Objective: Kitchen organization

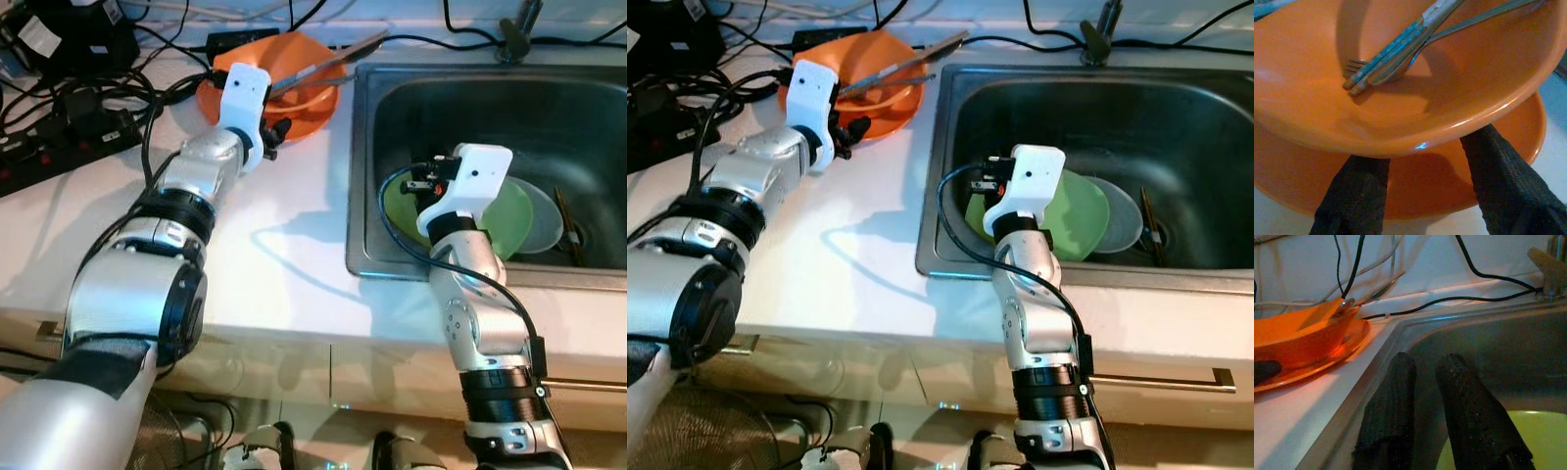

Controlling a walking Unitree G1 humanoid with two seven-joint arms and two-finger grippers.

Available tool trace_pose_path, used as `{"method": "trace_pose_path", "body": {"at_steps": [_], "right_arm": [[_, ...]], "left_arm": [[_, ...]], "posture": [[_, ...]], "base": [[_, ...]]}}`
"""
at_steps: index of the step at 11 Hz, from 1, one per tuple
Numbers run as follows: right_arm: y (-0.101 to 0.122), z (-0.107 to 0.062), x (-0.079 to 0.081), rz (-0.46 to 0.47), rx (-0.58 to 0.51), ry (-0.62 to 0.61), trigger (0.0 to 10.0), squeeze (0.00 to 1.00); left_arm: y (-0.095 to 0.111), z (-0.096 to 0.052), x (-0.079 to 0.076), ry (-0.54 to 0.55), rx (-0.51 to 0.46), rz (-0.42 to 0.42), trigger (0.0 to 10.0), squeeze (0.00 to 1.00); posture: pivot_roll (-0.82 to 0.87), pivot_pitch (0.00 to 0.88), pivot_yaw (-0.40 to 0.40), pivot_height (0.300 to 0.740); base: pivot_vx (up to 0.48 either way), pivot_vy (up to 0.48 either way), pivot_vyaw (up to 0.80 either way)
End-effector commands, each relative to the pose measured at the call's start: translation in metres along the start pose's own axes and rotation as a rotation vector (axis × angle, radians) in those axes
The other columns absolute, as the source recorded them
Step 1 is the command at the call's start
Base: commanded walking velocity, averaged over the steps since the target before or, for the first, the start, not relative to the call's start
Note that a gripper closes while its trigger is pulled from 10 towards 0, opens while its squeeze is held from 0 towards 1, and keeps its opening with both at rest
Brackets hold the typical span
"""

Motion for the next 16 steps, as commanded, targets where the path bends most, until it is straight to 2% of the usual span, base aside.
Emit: {"method": "trace_pose_path", "body": {"at_steps": [1,4,7,9,12,14,15,16], "right_arm": [[-0.029,-0.012,-0.004,0.02,0.11,-0.031,10.0,0.0],[-0.031,-0.013,-0.004,0.03,0.123,-0.039,10.0,0.0],[-0.033,-0.007,0.001,0.051,0.123,-0.032,10.0,0.0],[-0.032,-0.004,0.0,0.057,0.117,-0.041,10.0,0.0],[-0.033,0.0,-0.002,0.064,0.11,-0.045,10.0,0.0],[-0.034,0.003,0.001,0.07,0.109,-0.034,10.0,0.0],[-0.035,0.005,0.002,0.073,0.11,-0.031,10.0,0.0],[-0.036,0.007,0.002,0.074,0.112,-0.029,10.0,0.0]], "left_arm": [[-0.003,0.0,-0.001,-0.014,0.042,0.001,10.0,0.0],[-0.021,-0.003,0.001,-0.067,0.159,0.016,10.0,0.0],[-0.035,-0.009,0.007,-0.108,0.223,-0.026,10.0,0.0],[-0.041,-0.014,0.017,-0.11,0.252,-0.035,10.0,0.0],[-0.037,-0.025,0.036,-0.095,0.268,-0.099,10.0,0.0],[-0.043,-0.037,0.039,-0.111,0.296,-0.144,10.0,0.0],[-0.047,-0.051,0.036,-0.124,0.297,-0.159,10.0,0.0],[-0.049,-0.057,0.029,-0.151,0.299,-0.157,10.0,0.0]], "posture": [[-0.03,0.227,0.117,0.74],[0.01,0.227,0.136,0.74],[0.05,0.207,0.157,0.74],[0.07,0.202,0.166,0.74],[0.1,0.174,0.177,0.74],[0.13,0.162,0.179,0.74],[0.14,0.163,0.176,0.74],[0.15,0.168,0.172,0.74]], "base": [[0.0,0.0,0.0],[0.0,0.0,0.0],[0.0,0.0,0.0],[0.0,0.0,0.0],[0.0,0.0,0.0],[0.0,0.0,0.0],[0.0,0.0,0.0],[0.0,0.0,0.0]]}}
Point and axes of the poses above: a point about 5 cm out from each wrist's last joint towards the gripper, its own z axis pointing out of the wrist towards the gripper, its own y axis along the axis of the wrist's last joint, x = y × z, the point moved 3 cm from there along z, pointing out of the wrist towards the gripper, and after that the axes turned 2 degrees about z, right-handed, at the moved point
